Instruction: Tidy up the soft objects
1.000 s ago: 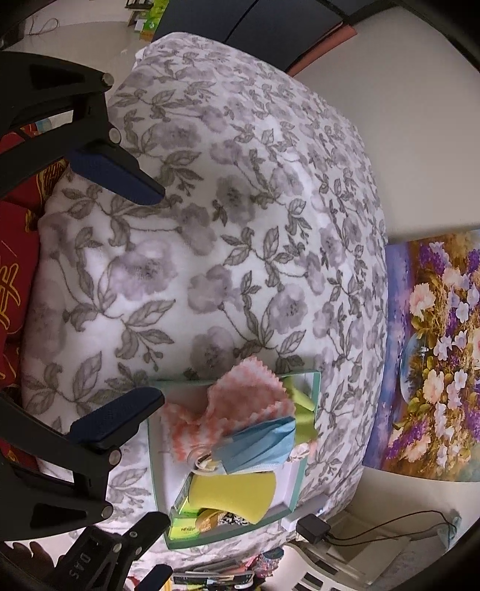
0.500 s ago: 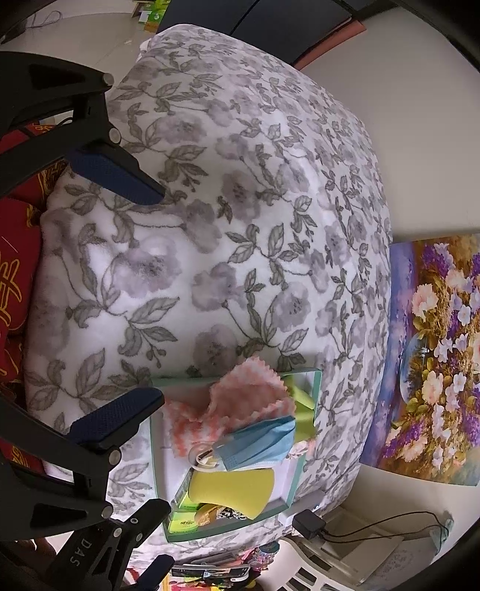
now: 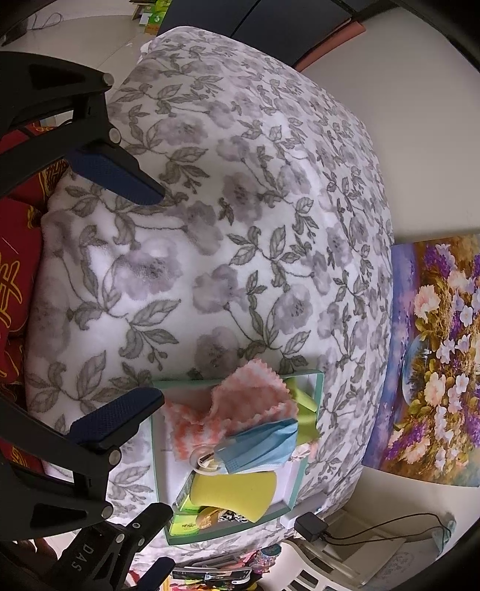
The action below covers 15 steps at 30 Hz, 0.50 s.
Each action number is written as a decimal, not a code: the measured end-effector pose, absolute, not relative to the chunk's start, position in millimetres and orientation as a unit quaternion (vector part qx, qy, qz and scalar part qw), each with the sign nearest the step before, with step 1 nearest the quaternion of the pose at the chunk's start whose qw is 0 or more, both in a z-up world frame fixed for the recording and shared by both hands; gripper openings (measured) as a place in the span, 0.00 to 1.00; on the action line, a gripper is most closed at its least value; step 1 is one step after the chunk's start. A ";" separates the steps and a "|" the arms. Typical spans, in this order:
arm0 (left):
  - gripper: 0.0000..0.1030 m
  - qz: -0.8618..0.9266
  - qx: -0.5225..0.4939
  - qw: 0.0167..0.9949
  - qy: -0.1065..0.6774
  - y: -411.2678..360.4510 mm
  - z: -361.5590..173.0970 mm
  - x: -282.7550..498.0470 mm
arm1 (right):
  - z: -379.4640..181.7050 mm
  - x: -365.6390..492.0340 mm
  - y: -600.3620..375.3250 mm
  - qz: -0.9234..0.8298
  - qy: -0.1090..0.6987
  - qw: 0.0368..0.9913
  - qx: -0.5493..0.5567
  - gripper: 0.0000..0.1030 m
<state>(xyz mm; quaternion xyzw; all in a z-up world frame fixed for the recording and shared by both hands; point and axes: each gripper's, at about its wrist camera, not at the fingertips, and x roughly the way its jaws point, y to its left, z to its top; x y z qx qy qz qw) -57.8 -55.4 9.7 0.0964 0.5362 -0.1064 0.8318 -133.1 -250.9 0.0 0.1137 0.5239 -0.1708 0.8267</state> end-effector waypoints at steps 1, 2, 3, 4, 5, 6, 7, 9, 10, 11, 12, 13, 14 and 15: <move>0.96 -0.106 0.096 0.832 0.536 -55.9 9.8 -57.9 | 0.0 -133.1 -251.1 -0.171 0.524 0.827 0.114 1.00; 0.96 -0.106 0.096 0.832 0.536 -56.2 9.9 -57.9 | 0.0 -133.0 -251.1 -0.172 0.524 0.827 0.114 1.00; 0.96 -0.105 0.096 0.832 0.537 -56.2 9.8 -57.7 | -0.1 -132.9 -250.9 -0.173 0.524 0.826 0.115 1.00; 0.96 -0.105 0.097 0.831 0.537 -56.2 9.4 -57.7 | -0.2 -132.9 -251.3 -0.174 0.523 0.826 0.116 1.00; 0.96 -0.103 0.098 0.831 0.538 -56.3 9.1 -57.7 | 0.1 -133.0 -250.5 -0.176 0.523 0.826 0.118 1.00; 0.96 -0.102 0.101 0.831 0.538 -56.1 8.8 -57.8 | 0.2 -133.2 -250.5 -0.177 0.522 0.826 0.119 1.00; 0.96 -0.100 0.104 0.830 0.538 -56.2 8.4 -57.8 | 0.3 -133.3 -250.6 -0.178 0.522 0.826 0.120 1.00; 0.96 -0.101 0.106 0.830 0.538 -56.4 8.2 -58.1 | 0.4 -133.7 -250.6 -0.181 0.521 0.825 0.122 1.00; 0.96 -0.103 0.106 0.830 0.538 -56.4 8.4 -58.1 | 0.4 -133.7 -250.9 -0.182 0.521 0.825 0.123 1.00; 0.96 -0.103 0.106 0.830 0.538 -56.4 8.5 -58.1 | 0.4 -134.0 -251.3 -0.183 0.520 0.825 0.124 1.00; 0.96 -0.102 0.107 0.830 0.538 -56.0 8.3 -58.0 | 0.5 -134.2 -251.2 -0.184 0.520 0.825 0.125 1.00; 0.96 -0.102 0.106 0.829 0.539 -56.4 8.4 -58.0 | 0.6 -134.4 -251.6 -0.185 0.519 0.825 0.125 1.00; 0.96 -0.102 0.106 0.829 0.539 -56.4 8.3 -58.0 | 0.6 -134.7 -252.1 -0.186 0.519 0.825 0.126 1.00; 0.96 -0.102 0.107 0.829 0.539 -56.2 8.1 -57.9 | 0.7 -134.6 -252.3 -0.187 0.519 0.825 0.127 1.00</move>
